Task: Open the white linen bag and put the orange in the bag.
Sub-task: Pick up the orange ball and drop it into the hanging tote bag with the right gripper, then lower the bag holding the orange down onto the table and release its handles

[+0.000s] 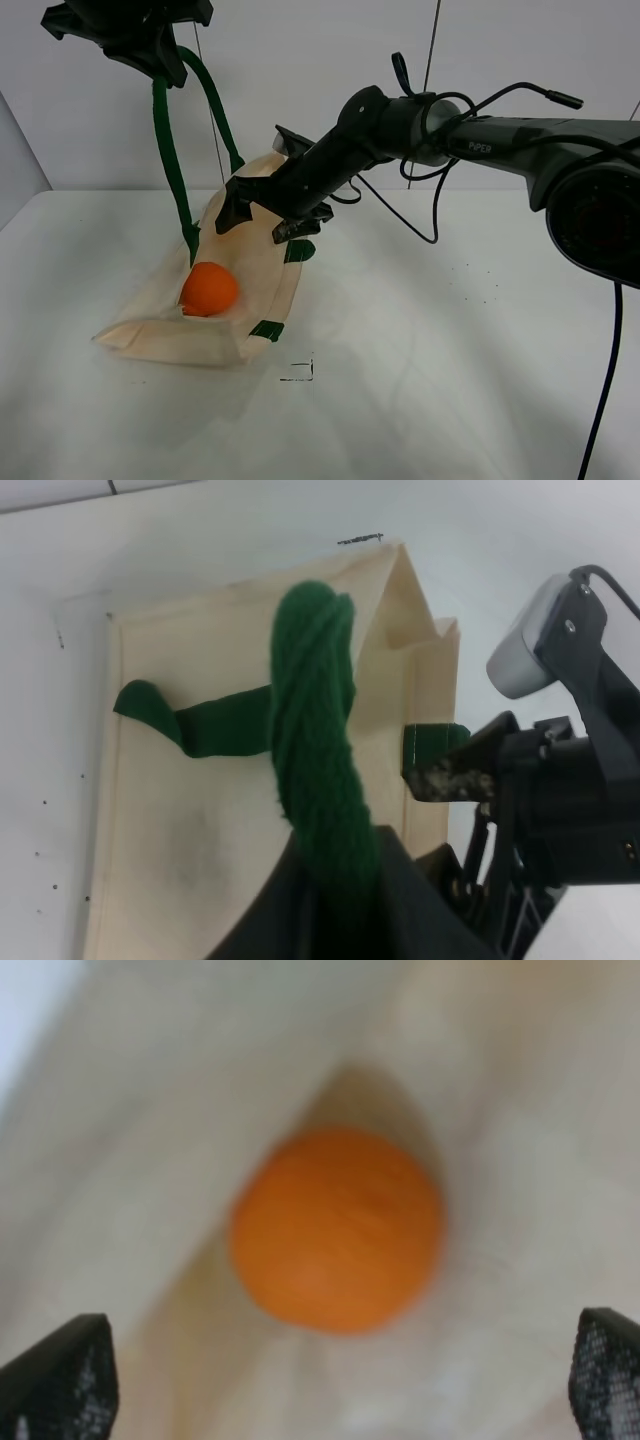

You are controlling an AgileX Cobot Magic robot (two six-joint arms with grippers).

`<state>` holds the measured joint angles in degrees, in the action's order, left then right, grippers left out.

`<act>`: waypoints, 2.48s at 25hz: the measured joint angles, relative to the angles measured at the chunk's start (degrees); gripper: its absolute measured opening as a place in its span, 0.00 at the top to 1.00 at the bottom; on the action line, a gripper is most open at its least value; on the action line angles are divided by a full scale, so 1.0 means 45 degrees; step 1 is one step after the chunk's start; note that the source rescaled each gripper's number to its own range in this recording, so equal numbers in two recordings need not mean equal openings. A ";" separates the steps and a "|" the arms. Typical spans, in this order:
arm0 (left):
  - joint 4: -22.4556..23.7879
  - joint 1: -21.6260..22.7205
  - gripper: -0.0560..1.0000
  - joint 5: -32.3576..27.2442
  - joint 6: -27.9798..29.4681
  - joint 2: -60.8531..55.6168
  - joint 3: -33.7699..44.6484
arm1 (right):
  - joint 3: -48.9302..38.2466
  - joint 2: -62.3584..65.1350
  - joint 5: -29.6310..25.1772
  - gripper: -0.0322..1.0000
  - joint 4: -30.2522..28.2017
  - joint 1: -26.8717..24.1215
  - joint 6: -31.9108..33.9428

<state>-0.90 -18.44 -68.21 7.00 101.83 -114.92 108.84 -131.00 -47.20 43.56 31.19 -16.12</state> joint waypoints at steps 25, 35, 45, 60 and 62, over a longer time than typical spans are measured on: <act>-0.0132 0.0000 0.95 0.0000 0.0000 0.0000 0.0000 | 0.0920 0.0914 -0.4815 0.00 -0.9394 -0.5314 0.3582; -0.0184 0.0000 0.95 0.0000 0.0000 0.0000 0.0000 | 0.0920 0.1247 -0.4909 0.00 -0.9420 -0.6297 0.3298; -0.0197 0.0000 0.95 0.0000 0.0000 0.0000 0.0000 | -0.3831 0.6110 -0.4872 0.00 -0.9394 -0.6287 0.3212; -0.0197 0.0000 0.95 0.0000 -0.0039 0.0000 0.0000 | -1.5923 1.9142 -0.3924 0.00 -0.9394 -0.6287 0.3212; -0.0197 0.0000 0.95 0.0000 -0.0039 0.0000 0.0000 | -1.6777 2.1017 -0.3159 0.00 -0.9394 -0.6287 0.3212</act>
<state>-1.79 -18.44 -68.21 6.83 101.83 -114.92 33.35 -36.42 -61.41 1.29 2.90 -1.66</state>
